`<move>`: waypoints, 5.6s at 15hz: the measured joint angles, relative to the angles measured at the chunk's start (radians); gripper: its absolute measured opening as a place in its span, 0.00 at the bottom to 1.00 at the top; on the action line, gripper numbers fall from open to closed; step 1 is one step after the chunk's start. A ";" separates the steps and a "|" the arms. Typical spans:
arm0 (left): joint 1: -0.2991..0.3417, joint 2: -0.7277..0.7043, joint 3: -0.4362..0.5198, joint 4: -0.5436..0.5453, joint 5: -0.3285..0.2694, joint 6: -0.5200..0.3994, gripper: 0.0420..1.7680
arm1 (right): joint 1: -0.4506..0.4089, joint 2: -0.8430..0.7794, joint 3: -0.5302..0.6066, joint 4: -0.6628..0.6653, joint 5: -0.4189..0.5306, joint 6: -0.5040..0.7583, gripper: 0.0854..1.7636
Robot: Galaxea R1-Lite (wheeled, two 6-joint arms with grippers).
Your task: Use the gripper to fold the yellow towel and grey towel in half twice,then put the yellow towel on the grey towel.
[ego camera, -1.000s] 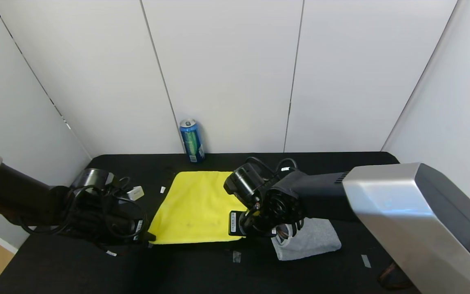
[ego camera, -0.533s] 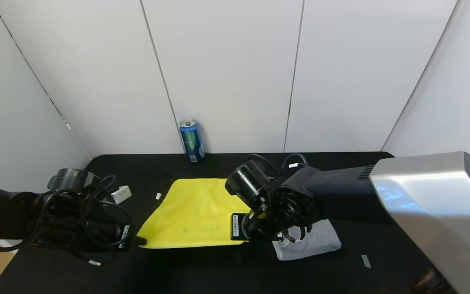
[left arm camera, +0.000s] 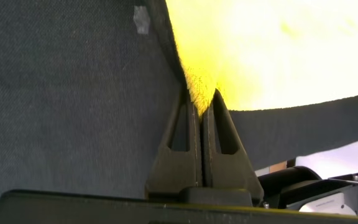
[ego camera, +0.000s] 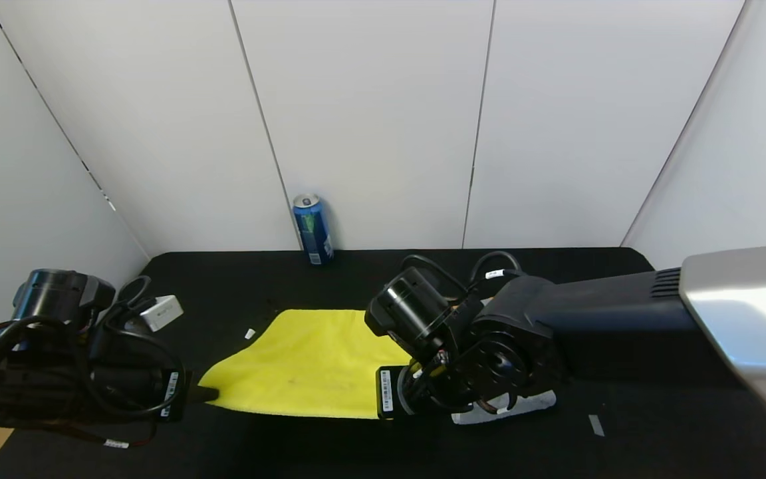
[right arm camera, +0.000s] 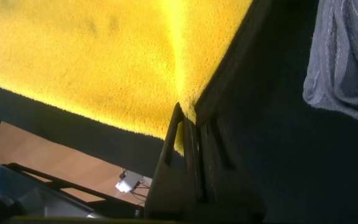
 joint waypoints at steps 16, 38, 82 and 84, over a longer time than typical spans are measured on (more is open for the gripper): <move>-0.013 0.149 -0.171 -0.023 0.000 0.032 0.04 | -0.118 0.115 -0.167 0.000 0.013 -0.037 0.03; -0.021 0.398 -0.352 -0.225 0.044 0.030 0.67 | -0.205 0.254 -0.342 -0.106 0.001 -0.103 0.74; 0.026 0.299 -0.204 -0.223 0.030 0.026 0.97 | -0.119 0.332 -0.342 -0.080 -0.031 -0.025 0.96; 0.025 0.297 -0.203 -0.224 0.030 0.026 0.97 | -0.119 0.333 -0.343 -0.079 -0.030 -0.026 0.95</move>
